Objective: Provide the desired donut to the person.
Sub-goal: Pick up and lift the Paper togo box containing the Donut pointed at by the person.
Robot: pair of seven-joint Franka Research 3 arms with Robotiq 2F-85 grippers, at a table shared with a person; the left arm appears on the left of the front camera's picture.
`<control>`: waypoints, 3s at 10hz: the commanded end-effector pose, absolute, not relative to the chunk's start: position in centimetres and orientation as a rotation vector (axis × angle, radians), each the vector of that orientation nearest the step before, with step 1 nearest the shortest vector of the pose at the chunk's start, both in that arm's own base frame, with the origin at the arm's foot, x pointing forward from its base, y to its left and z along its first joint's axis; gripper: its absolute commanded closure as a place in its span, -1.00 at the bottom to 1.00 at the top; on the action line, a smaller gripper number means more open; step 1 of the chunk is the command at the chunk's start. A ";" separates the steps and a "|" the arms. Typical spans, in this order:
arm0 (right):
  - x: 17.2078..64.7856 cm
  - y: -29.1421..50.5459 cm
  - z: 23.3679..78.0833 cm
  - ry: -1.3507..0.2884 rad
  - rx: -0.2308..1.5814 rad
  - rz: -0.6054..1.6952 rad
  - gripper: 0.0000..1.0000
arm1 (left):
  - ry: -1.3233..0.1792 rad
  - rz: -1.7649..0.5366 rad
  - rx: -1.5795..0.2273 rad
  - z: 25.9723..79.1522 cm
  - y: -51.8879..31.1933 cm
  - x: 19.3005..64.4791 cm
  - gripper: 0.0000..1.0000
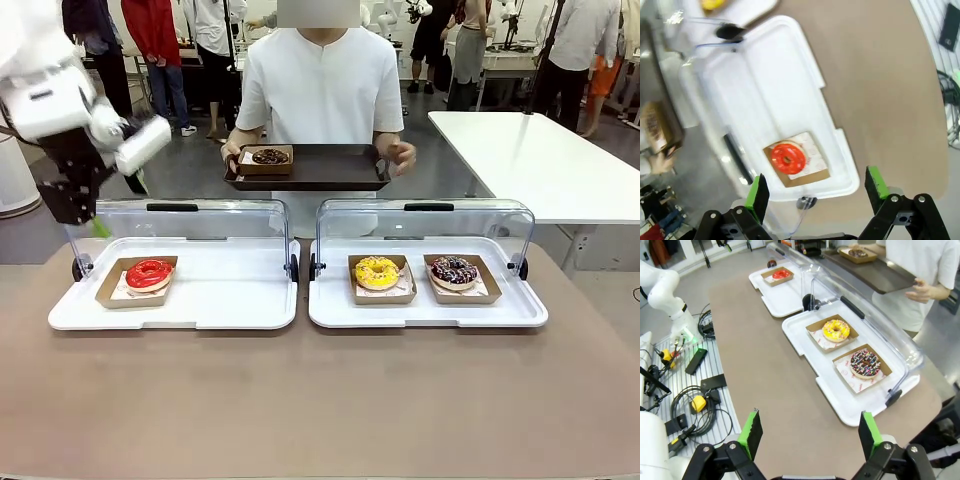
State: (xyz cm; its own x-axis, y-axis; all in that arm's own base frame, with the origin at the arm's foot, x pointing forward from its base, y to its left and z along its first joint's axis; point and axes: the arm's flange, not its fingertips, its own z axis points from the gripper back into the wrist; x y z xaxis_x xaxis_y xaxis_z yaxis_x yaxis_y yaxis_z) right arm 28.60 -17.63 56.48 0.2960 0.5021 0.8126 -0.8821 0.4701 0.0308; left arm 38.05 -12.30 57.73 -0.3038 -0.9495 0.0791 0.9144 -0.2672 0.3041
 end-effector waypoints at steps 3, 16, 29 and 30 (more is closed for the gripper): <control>28.8 -17.6 56.5 -0.860 0.546 0.991 -1.00 | -1.008 -1.593 -0.305 59.0 2.7 36.1 -1.00; 28.8 -17.6 56.5 -0.860 0.546 0.991 -1.00 | -0.959 -1.171 -0.651 50.7 17.2 36.7 -1.00; 28.8 -17.6 56.5 -0.860 0.546 0.991 -1.00 | -0.943 -1.181 -0.634 50.2 17.1 36.3 -1.00; 28.8 -17.6 56.5 -0.860 0.546 0.991 -1.00 | -0.943 -1.181 -0.634 50.2 17.1 36.3 -1.00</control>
